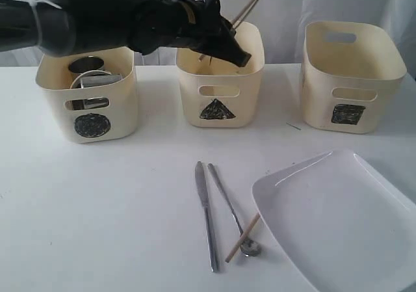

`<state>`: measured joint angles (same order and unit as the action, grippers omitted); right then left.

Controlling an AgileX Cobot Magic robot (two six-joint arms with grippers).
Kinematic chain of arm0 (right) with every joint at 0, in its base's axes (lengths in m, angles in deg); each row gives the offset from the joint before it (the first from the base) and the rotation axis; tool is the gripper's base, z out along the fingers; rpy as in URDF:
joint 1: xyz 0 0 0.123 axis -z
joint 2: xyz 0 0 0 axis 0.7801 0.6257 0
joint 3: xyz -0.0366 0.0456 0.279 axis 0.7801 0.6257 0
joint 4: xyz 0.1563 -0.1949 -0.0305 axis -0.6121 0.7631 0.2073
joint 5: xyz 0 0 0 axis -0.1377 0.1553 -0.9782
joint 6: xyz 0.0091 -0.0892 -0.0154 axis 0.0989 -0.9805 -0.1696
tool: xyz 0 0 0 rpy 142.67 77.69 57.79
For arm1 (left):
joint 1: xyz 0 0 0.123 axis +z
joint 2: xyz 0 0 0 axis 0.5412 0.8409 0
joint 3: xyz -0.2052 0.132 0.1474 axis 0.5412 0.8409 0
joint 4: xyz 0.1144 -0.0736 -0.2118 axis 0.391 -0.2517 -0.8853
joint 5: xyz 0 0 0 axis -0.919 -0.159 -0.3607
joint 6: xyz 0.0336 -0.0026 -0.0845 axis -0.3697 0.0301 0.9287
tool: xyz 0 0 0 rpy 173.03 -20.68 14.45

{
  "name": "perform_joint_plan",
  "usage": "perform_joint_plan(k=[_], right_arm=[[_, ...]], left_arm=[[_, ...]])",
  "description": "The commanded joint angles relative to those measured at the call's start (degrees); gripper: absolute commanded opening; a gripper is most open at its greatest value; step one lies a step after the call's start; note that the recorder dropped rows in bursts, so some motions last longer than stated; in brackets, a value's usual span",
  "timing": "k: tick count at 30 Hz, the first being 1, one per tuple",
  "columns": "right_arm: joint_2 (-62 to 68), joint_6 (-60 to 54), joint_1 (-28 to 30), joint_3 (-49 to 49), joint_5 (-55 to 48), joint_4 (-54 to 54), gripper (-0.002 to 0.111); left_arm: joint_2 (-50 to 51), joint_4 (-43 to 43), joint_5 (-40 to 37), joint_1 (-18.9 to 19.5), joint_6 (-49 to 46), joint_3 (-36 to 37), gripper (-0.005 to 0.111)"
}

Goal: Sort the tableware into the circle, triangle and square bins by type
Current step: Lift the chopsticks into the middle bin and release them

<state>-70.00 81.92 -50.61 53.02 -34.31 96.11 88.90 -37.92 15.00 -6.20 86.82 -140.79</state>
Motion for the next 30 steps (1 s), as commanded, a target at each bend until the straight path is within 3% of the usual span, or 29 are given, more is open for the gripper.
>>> perform_joint_plan(k=[1, 13, 22, 30], right_arm=[[-0.37, 0.09, -0.18, 0.38, 0.13, 0.45, 0.000], [-0.37, 0.09, -0.18, 0.38, 0.13, 0.45, 0.000], [-0.37, 0.09, -0.18, 0.38, 0.13, 0.45, 0.000], [-0.37, 0.09, -0.18, 0.38, 0.13, 0.45, 0.000]], left_arm=[[3.86, -0.02, 2.69, 1.14, -0.11, -4.35, 0.000], [12.40, 0.38, 3.81, 3.36, -4.59, -10.57, 0.000], [12.50, 0.38, 4.50, 3.51, -4.59, -10.57, 0.035], [12.50, 0.38, 4.79, 3.72, -4.19, -10.57, 0.036]])
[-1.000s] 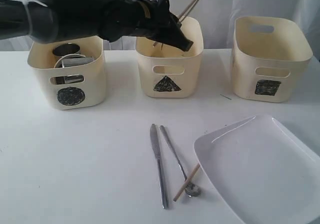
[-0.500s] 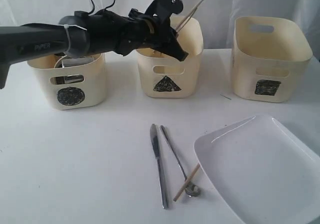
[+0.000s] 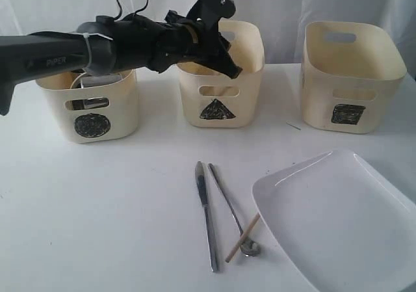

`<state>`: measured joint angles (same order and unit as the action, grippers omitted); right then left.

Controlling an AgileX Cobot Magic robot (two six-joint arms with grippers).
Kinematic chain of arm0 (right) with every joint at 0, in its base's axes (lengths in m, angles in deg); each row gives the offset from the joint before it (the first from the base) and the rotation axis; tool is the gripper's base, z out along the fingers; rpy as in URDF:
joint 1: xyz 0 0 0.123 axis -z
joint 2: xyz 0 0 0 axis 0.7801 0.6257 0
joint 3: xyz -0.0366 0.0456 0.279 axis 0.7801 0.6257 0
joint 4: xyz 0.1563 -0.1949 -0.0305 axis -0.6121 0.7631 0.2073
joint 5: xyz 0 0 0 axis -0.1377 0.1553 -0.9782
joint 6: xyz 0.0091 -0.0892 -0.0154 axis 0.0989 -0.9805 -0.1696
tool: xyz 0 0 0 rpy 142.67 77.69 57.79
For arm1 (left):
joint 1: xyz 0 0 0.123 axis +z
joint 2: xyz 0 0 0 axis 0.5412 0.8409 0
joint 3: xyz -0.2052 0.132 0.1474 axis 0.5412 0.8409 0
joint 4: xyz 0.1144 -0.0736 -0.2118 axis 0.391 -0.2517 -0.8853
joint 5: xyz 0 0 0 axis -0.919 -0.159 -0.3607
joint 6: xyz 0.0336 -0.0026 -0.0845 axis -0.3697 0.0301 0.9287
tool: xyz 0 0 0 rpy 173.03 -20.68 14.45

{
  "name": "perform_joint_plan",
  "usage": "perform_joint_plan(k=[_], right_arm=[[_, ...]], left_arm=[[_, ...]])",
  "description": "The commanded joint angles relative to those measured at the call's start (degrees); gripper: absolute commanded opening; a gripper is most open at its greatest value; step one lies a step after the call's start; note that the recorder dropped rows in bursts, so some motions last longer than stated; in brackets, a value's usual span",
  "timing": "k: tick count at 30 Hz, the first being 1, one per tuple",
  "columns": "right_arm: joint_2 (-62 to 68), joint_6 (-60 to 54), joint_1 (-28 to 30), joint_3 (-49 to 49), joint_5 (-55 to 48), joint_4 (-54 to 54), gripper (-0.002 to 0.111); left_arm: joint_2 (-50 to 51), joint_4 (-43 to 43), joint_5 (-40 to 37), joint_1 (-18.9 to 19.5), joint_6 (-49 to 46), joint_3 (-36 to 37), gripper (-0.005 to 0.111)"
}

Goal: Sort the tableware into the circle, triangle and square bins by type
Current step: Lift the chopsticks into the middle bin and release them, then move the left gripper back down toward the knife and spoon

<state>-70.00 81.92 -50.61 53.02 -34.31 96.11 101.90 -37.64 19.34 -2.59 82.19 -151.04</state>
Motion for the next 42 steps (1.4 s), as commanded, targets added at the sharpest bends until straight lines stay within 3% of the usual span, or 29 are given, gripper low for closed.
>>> perform_joint_plan(k=[1, 8, 11, 21, 34, 42], right_arm=[[-0.37, 0.09, -0.18, 0.38, 0.13, 0.45, 0.000], [-0.37, 0.09, -0.18, 0.38, 0.13, 0.45, 0.000], [-0.37, 0.09, -0.18, 0.38, 0.13, 0.45, 0.000], [-0.37, 0.09, -0.18, 0.38, 0.13, 0.45, 0.000], [-0.37, 0.09, -0.18, 0.38, 0.13, 0.45, 0.000], [-0.37, 0.09, -0.18, 0.38, 0.13, 0.45, 0.000]], left_arm=[[-0.64, 0.10, -0.68, 0.11, 1.13, -0.32, 0.036], [-4.71, -0.39, -23.21, -2.07, 6.26, -0.09, 0.032], [-6.93, -4.20, -27.36, -3.48, 6.04, 2.32, 0.030], [-15.18, -6.57, -35.05, -10.65, 2.97, 10.52, 0.030], [-15.31, -3.70, -33.25, -5.23, 3.08, 10.65, 0.030], [-17.41, -8.17, -33.91, -8.44, 0.45, 9.92, 0.030]])
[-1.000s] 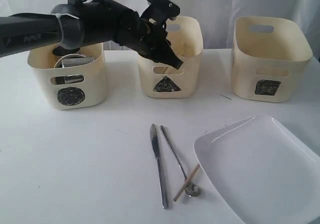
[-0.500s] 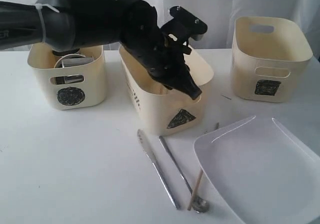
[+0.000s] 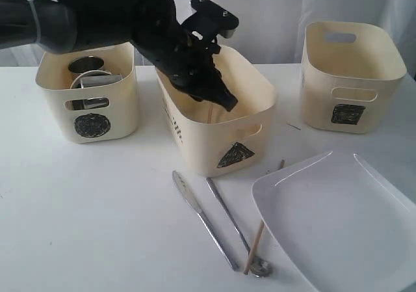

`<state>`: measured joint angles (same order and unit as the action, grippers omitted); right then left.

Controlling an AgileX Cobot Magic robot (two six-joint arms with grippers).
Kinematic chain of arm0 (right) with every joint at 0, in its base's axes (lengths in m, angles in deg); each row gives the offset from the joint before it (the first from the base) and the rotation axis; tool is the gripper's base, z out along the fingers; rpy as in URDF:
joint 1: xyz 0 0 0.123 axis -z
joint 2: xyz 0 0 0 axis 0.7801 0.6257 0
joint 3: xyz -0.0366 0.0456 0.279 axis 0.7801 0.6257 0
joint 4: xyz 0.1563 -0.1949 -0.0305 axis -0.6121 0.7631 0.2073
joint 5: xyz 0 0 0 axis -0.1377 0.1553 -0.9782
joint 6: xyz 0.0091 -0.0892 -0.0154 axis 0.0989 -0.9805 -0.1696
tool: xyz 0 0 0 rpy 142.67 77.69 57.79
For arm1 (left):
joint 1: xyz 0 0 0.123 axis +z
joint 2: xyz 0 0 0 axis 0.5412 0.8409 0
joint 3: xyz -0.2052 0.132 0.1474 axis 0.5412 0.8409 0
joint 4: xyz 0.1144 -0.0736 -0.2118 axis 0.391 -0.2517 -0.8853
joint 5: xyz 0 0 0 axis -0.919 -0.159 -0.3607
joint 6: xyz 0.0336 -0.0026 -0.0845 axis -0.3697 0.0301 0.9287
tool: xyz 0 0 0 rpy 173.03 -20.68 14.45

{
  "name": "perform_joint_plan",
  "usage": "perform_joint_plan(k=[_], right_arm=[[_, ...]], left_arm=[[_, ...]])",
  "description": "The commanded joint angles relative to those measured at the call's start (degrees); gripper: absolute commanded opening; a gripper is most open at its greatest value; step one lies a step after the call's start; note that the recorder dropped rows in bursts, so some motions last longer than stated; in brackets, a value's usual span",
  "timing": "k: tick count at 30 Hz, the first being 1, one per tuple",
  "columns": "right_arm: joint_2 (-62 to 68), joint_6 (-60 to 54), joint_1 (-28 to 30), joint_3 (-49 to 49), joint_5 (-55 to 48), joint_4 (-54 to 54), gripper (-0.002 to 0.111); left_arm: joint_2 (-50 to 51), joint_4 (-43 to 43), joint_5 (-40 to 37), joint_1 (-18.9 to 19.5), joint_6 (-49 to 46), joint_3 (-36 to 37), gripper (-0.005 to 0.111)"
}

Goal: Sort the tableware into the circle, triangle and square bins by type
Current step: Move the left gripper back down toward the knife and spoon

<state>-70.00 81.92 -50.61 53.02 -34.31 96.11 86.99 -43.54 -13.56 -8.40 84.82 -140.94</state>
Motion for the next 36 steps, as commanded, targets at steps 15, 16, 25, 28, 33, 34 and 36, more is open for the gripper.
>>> perform_joint_plan(k=[15, 16, 25, 28, 33, 34, 36], right_arm=[[-0.37, 0.09, -0.18, 0.38, 0.13, 0.45, 0.000], [-0.37, 0.09, -0.18, 0.38, 0.13, 0.45, 0.000], [-0.37, 0.09, -0.18, 0.38, 0.13, 0.45, 0.000], [-0.37, 0.09, -0.18, 0.38, 0.13, 0.45, 0.000], [-0.37, 0.09, -0.18, 0.38, 0.13, 0.45, 0.000], [-0.37, 0.09, -0.18, 0.38, 0.13, 0.45, 0.000], [-0.37, 0.09, -0.18, 0.38, 0.13, 0.45, 0.000]], left_arm=[[-5.98, -2.27, -12.67, -11.63, 0.17, -0.18, 0.030], [-6.09, -2.27, -13.36, -11.88, 0.29, -0.18, 0.030], [-5.98, -1.85, -14.70, -12.16, 0.82, 1.34, 0.030], [-5.98, -2.60, -16.39, -12.16, 1.99, 2.46, 0.030], [-5.98, -2.60, -17.87, -12.16, 2.38, 5.39, 0.030], [-5.98, -2.60, -17.62, -12.16, 2.38, 5.90, 0.030], [-5.98, -2.60, -16.78, -12.16, 2.38, 6.62, 0.030]])
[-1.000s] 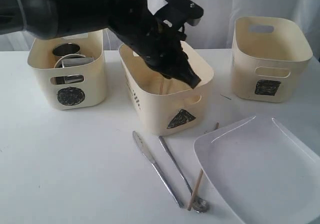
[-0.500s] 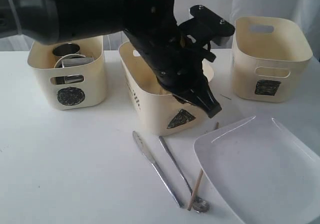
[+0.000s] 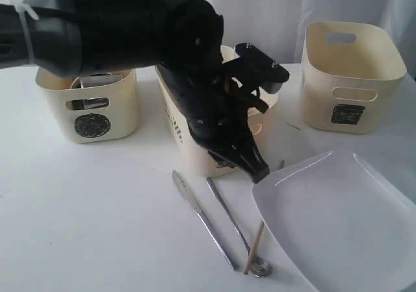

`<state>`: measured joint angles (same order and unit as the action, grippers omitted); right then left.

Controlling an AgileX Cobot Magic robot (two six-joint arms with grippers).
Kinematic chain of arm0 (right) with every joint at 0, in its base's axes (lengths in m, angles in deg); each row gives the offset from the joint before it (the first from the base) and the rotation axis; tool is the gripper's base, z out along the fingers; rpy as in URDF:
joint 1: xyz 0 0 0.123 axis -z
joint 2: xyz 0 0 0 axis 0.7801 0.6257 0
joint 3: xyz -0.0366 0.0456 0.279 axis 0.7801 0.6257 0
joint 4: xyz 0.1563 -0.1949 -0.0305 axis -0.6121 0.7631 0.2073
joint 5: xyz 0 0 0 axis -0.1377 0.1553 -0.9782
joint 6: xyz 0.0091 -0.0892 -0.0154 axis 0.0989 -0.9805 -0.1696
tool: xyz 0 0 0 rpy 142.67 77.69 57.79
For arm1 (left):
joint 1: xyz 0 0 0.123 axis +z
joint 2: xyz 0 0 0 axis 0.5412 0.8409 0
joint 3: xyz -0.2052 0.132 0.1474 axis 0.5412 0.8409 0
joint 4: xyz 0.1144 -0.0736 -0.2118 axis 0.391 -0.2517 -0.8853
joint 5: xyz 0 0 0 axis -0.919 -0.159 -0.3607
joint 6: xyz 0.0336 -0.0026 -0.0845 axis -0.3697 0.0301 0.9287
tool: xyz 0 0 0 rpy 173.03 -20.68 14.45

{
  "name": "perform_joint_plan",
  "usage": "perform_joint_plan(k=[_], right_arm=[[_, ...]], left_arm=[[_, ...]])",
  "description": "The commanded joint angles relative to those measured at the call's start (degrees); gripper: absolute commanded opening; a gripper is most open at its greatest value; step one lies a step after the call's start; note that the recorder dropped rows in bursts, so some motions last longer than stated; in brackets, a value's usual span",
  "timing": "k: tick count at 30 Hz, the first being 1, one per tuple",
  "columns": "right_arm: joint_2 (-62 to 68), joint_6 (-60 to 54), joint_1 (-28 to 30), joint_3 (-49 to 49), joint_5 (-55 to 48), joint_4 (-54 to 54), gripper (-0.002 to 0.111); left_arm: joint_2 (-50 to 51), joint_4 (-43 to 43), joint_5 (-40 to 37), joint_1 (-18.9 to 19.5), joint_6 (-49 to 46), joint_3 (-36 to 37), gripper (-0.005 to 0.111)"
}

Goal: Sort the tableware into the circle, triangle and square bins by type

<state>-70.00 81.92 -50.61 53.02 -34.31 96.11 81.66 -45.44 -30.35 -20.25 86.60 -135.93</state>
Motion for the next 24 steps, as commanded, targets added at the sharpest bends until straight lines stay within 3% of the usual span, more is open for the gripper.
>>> perform_joint_plan(k=[1, 9, 24], right_arm=[[-0.37, 0.09, -0.18, 0.38, 0.13, 0.45, 0.000], [-0.37, 0.09, -0.18, 0.38, 0.13, 0.45, 0.000], [-0.37, 0.09, -0.18, 0.38, 0.13, 0.45, 0.000]], left_arm=[[-0.66, -0.55, 0.29, -0.31, 0.60, 1.90, 0.030], [-0.44, 5.57, 0.08, -0.08, 2.10, 2.29, 0.030], [0.92, 7.92, 3.61, 6.80, 3.79, 2.29, 0.030]])
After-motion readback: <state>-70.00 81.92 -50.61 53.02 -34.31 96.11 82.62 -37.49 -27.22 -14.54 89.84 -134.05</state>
